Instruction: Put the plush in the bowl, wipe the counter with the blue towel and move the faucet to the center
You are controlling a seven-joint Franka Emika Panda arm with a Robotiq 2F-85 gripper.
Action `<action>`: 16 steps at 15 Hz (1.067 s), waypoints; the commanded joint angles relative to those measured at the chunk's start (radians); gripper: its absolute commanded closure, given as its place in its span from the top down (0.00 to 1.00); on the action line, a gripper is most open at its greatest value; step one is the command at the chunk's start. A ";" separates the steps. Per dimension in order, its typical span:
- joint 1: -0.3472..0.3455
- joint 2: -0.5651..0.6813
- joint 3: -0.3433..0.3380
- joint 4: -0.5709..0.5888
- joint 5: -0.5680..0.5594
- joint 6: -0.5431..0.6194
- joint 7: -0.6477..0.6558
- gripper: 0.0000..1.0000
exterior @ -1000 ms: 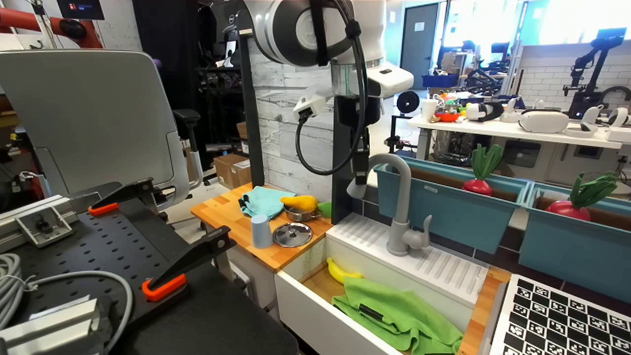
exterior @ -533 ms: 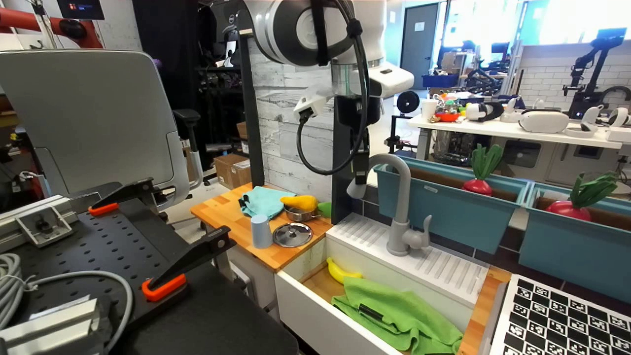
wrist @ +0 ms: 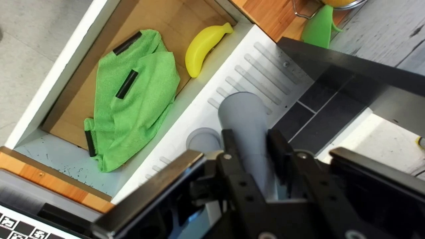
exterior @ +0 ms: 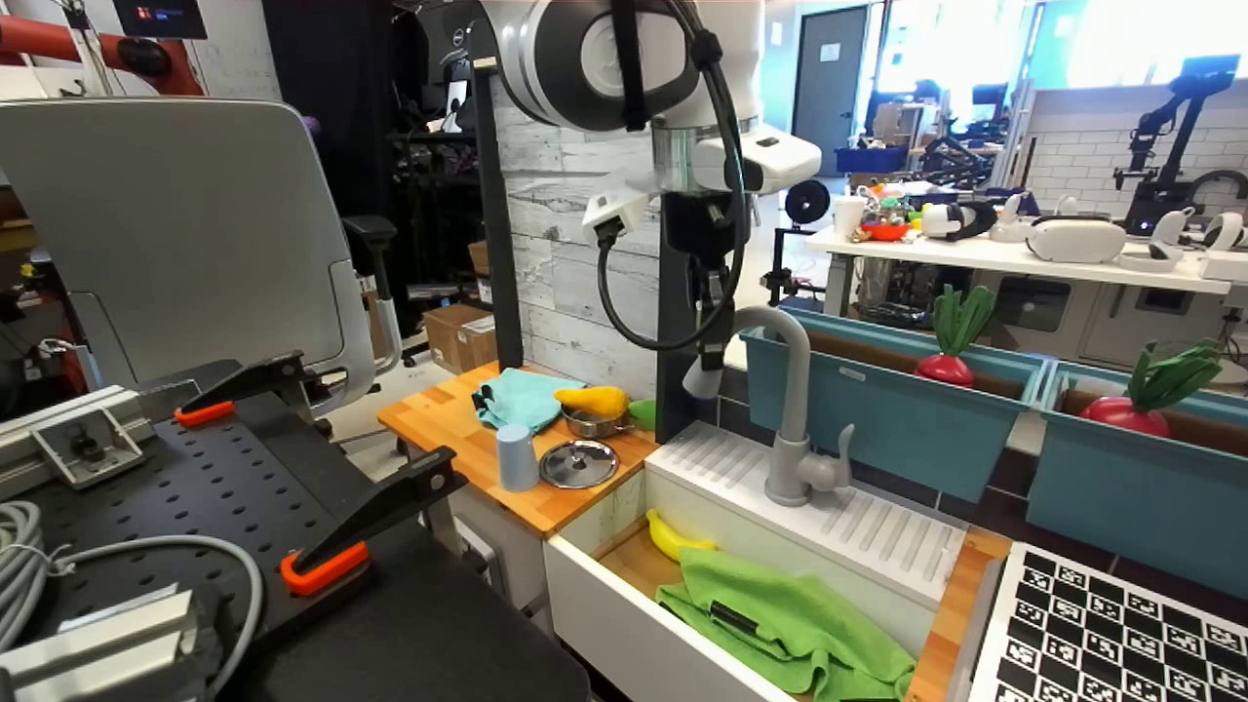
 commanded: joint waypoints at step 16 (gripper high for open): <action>-0.109 0.014 0.020 -0.033 -0.022 -0.025 -0.151 0.07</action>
